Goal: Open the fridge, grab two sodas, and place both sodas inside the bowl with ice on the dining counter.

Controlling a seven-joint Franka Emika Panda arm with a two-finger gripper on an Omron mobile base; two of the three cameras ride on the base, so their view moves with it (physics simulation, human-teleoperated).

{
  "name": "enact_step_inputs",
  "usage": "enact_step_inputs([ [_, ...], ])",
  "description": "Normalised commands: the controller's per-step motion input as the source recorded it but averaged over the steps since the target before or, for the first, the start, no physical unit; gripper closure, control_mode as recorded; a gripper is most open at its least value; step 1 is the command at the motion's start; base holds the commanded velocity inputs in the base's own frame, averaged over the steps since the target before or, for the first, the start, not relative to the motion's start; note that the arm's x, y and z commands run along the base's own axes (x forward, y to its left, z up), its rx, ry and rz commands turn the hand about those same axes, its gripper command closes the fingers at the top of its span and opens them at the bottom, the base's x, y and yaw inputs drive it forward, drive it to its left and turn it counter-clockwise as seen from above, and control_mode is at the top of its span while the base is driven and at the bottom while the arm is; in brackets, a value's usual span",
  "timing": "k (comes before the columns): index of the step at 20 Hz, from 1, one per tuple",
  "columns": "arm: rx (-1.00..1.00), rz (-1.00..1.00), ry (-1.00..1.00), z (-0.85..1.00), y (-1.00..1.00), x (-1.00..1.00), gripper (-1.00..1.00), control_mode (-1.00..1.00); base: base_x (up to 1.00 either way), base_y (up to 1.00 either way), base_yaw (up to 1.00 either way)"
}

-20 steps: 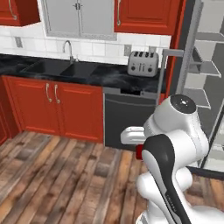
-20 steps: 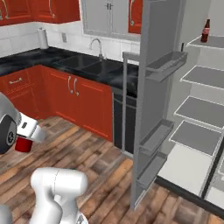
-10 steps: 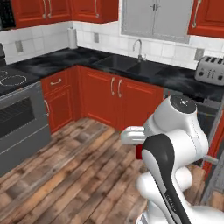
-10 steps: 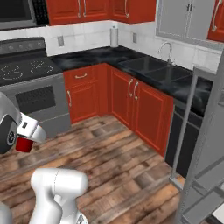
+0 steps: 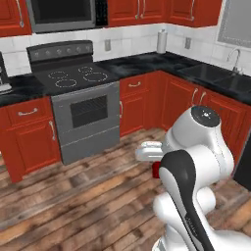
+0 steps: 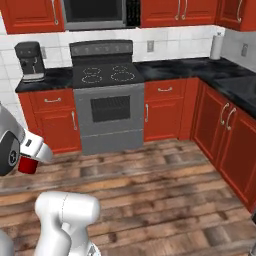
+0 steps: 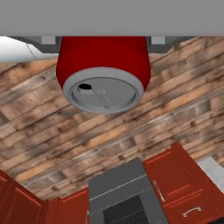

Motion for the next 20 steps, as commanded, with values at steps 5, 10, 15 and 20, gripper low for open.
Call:
enact_step_inputs([
  [5,0.0,0.0,0.0,0.0,0.0,0.0,1.0,1.0,0.0,0.43,0.61],
  [10,0.0,0.0,0.0,0.0,0.0,0.0,1.0,1.0,0.0,0.39,0.61],
  [15,0.0,0.0,0.0,0.0,0.0,0.0,1.0,1.0,0.0,0.35,0.61],
  [20,0.0,0.0,0.0,0.0,0.0,0.0,1.0,1.0,0.0,0.32,0.62],
])
